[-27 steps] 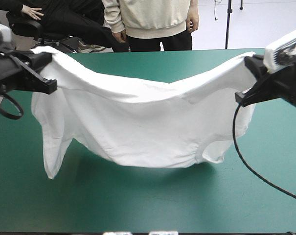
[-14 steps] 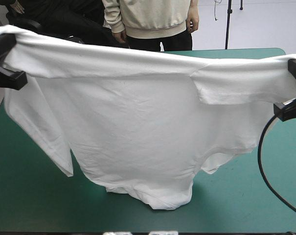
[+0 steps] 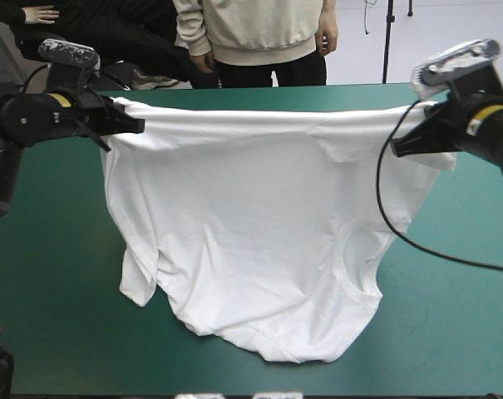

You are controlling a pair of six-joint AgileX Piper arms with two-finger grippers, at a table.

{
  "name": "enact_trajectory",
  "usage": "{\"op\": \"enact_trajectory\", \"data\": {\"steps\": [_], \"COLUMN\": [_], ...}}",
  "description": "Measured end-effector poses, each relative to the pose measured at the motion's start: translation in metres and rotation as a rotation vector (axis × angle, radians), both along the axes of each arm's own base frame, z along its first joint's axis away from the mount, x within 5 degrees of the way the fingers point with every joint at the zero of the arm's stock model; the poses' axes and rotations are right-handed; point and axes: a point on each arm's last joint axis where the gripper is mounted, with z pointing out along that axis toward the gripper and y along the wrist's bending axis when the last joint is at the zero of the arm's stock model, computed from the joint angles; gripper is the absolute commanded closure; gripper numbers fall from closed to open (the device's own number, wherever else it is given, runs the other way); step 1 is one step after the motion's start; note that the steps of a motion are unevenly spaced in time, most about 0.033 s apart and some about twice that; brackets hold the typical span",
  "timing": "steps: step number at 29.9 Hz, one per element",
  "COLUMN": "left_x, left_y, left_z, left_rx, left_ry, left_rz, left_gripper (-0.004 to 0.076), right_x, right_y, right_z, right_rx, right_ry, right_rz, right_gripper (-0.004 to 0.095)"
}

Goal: Fold the cloth

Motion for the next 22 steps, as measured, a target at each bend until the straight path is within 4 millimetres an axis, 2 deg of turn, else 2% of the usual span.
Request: {"op": "enact_trajectory", "data": {"steps": [4,9,12,16,18,19,22], "left_x": [0.048,0.107,0.133,0.158,0.169,0.173,0.187], "left_y": [-0.002,-0.007,-0.009,-0.012,-0.015,-0.016,-0.017], "left_z": [-0.026,-0.071,-0.097,-0.131,-0.152,-0.161,-0.189], "left_rx": [0.009,0.0,-0.009,-0.014,-0.015,-0.015,-0.004], "left_ry": [-0.063,-0.133,-0.175,-0.186,-0.168,-0.161,-0.152], "left_rz": [0.033,0.066,0.083,0.094,0.097,0.098,0.104], "left_gripper": [0.0741,0.0741,0.0741,0.0728,0.0669,0.0612,0.0365], "right_x": [0.061,0.132,0.164,0.197,0.211,0.215,0.23], "right_y": [0.015,0.016,0.01,0.002,-0.004,-0.006,-0.021], "right_z": [-0.038,-0.092,-0.117,-0.151,-0.17,-0.178,-0.207], "right_rx": [-0.043,-0.04,-0.009,0.038,0.063,0.075,0.095], "right_ry": [0.074,0.117,0.09,0.079,0.098,0.109,0.155], "right_rz": [-0.004,-0.038,-0.057,-0.076,-0.092,-0.099,-0.124], "right_gripper": [0.0926,0.0926,0.0925,0.0911,0.0839,0.0775,0.0517]}}
